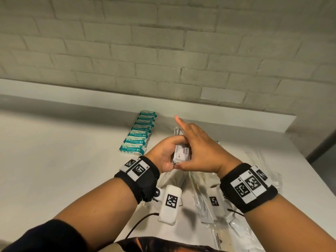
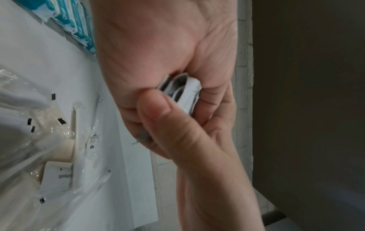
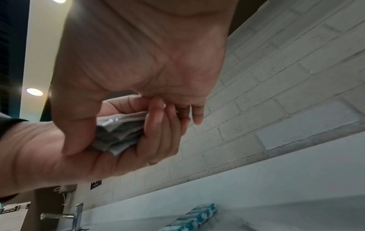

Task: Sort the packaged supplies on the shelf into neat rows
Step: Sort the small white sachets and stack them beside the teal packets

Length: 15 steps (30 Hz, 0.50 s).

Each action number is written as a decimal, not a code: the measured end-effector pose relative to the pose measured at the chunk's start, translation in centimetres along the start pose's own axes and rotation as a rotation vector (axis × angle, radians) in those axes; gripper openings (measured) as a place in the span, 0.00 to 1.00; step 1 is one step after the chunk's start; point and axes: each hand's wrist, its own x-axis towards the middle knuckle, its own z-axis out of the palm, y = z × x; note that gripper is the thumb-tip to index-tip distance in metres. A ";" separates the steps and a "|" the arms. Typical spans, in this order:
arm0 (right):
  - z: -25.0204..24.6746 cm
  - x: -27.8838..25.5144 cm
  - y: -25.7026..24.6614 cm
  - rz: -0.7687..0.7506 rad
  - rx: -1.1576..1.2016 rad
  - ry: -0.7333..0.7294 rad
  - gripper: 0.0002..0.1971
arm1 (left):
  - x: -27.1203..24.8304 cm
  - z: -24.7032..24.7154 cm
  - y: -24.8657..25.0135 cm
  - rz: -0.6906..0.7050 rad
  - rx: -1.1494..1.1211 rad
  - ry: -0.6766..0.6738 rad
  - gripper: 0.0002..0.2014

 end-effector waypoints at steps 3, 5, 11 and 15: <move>0.4 0.2 0.2 -0.031 -0.086 -0.020 0.68 | 0.2 -0.1 -0.1 0.002 -0.008 0.001 0.11; 0.9 0.4 0.4 -0.064 -0.157 0.007 0.65 | 0.3 -0.3 -0.1 -0.019 0.009 0.008 0.11; 2.8 1.2 1.0 -0.048 -0.069 -0.070 0.66 | 0.6 -1.5 -0.8 -0.062 0.000 0.024 0.14; 3.4 2.5 1.6 0.192 0.599 -0.106 0.60 | 1.6 -3.4 -1.3 0.069 -0.180 0.134 0.12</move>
